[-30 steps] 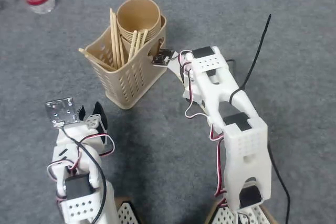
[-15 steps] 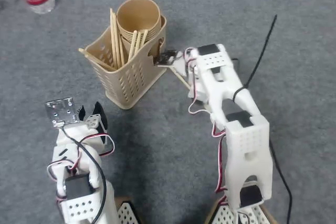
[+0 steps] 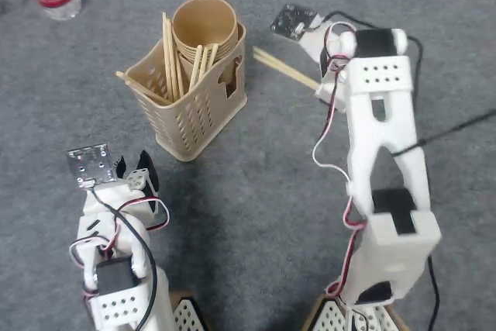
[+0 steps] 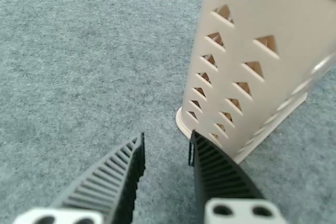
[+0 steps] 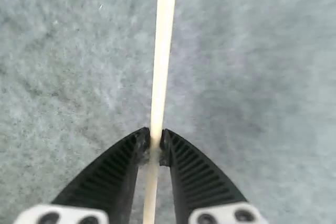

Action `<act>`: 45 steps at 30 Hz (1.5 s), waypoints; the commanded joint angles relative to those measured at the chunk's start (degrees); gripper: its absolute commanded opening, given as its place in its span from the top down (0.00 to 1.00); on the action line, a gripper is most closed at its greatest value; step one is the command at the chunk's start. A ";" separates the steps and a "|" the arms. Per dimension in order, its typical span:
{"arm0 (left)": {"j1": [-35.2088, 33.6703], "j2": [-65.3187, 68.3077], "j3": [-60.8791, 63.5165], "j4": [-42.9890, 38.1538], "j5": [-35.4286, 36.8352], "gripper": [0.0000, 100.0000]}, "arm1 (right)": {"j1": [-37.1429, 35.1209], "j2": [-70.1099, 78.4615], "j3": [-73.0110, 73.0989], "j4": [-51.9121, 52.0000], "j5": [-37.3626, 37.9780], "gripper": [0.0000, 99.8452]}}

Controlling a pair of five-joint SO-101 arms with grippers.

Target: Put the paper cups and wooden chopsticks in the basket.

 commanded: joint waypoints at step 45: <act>0.26 -0.97 -0.57 -1.41 -0.53 0.87 | -37.58 -16.40 48.97 -108.09 -37.63 0.99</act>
